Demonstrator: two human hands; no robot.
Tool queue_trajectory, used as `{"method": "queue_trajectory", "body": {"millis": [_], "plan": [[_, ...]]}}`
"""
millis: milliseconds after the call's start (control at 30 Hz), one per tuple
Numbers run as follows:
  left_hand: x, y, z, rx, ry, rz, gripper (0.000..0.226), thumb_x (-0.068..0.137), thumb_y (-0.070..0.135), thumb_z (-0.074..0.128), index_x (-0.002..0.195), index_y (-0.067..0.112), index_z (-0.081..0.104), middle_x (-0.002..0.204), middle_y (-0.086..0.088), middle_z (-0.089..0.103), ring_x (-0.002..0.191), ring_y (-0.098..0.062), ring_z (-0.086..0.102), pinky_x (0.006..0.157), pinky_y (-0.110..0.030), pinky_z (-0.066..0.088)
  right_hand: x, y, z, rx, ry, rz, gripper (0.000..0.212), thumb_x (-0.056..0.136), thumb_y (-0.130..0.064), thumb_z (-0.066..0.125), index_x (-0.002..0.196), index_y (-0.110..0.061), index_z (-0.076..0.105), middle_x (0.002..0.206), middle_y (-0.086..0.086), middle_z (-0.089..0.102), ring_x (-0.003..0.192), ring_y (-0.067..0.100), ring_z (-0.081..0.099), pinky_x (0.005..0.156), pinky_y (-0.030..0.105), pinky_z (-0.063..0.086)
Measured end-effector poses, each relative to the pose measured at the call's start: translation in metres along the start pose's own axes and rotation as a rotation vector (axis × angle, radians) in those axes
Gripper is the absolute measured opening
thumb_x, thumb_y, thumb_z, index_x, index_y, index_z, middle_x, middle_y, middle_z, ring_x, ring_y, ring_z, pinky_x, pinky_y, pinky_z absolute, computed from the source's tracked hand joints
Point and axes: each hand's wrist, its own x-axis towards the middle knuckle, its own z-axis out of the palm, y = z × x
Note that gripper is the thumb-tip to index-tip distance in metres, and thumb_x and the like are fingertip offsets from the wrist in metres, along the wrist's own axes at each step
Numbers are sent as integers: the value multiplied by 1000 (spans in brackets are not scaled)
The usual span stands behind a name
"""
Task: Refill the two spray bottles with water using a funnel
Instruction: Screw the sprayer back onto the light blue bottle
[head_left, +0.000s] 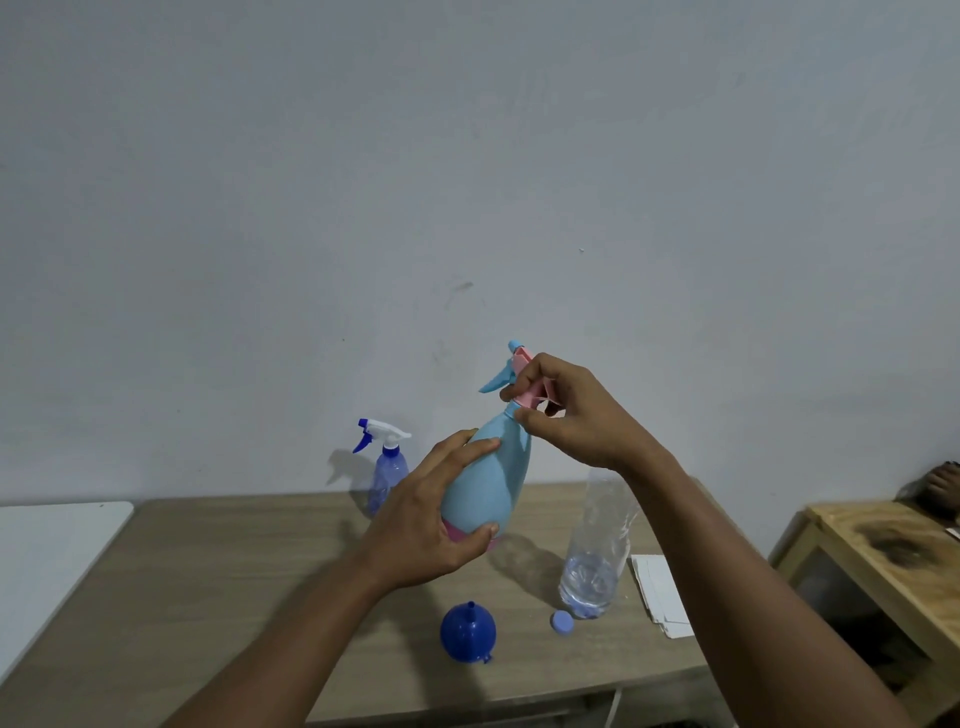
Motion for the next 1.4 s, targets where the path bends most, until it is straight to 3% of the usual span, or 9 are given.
{"method": "queue_trajectory", "body": {"millis": [133, 267, 467, 633, 833, 933, 1100, 1267, 1400], "plan": [[-1, 0, -1, 5, 24, -3, 83, 76, 35, 79, 145, 44, 34, 152, 13, 36, 140, -6, 36, 105, -18, 42, 1, -2, -2, 44, -36, -23, 19, 87, -10, 75, 97, -19, 62, 100, 5, 71, 92, 29, 65, 85, 51, 55], [-2, 1, 0, 14, 36, 8, 83, 75, 35, 79, 144, 44, 36, 152, 12, 37, 138, -5, 39, 102, -9, 38, 1, 0, 4, 26, 35, -54, 23, 84, -21, 80, 93, -16, 60, 85, 2, 64, 75, 33, 55, 73, 52, 52], [-1, 3, 0, 10, 24, 2, 82, 76, 41, 77, 146, 43, 34, 152, 13, 36, 137, -6, 39, 100, -11, 42, -3, -4, -2, 10, -9, -25, 23, 85, -9, 71, 92, -28, 59, 105, -5, 74, 97, 25, 67, 77, 46, 53], [-2, 4, 3, -18, 40, -8, 83, 75, 37, 80, 144, 42, 36, 150, 13, 38, 136, -4, 39, 97, -4, 38, -2, -2, 2, 32, 27, -52, 21, 85, -18, 78, 94, -18, 60, 90, 15, 62, 78, 35, 53, 70, 43, 51], [-4, 3, 4, -8, 33, -15, 83, 74, 42, 78, 145, 39, 36, 150, 13, 38, 135, -6, 41, 97, -5, 39, -6, 0, 3, 10, -1, -17, 14, 89, -14, 71, 96, -17, 59, 99, -3, 72, 88, 25, 65, 75, 45, 54], [-5, 4, 4, -16, 33, -19, 83, 74, 42, 78, 145, 39, 35, 150, 14, 38, 134, -3, 40, 94, -4, 41, -4, -3, -5, 26, -42, -20, 14, 89, -13, 72, 96, -17, 61, 100, 2, 72, 91, 25, 66, 84, 46, 57], [-3, 6, 4, 8, 49, -11, 82, 74, 40, 78, 145, 40, 36, 151, 14, 37, 136, -4, 40, 96, -4, 39, -2, -4, 5, -29, 49, -36, 23, 84, -25, 79, 87, -18, 58, 85, 14, 63, 77, 37, 55, 72, 52, 52], [-6, 4, 2, 38, 51, 0, 85, 75, 37, 79, 146, 44, 33, 153, 15, 36, 141, -6, 37, 105, -23, 43, -6, -6, 1, -22, -13, -5, 16, 89, -12, 70, 89, -19, 56, 103, -2, 72, 87, 14, 66, 70, 25, 52], [-7, 5, 2, 22, 60, -3, 84, 75, 37, 80, 146, 43, 34, 152, 14, 37, 140, -6, 38, 103, -12, 39, -5, -10, -5, -69, -70, -26, 19, 89, -15, 72, 92, -25, 57, 96, -1, 70, 78, 14, 59, 65, 20, 46]]}}
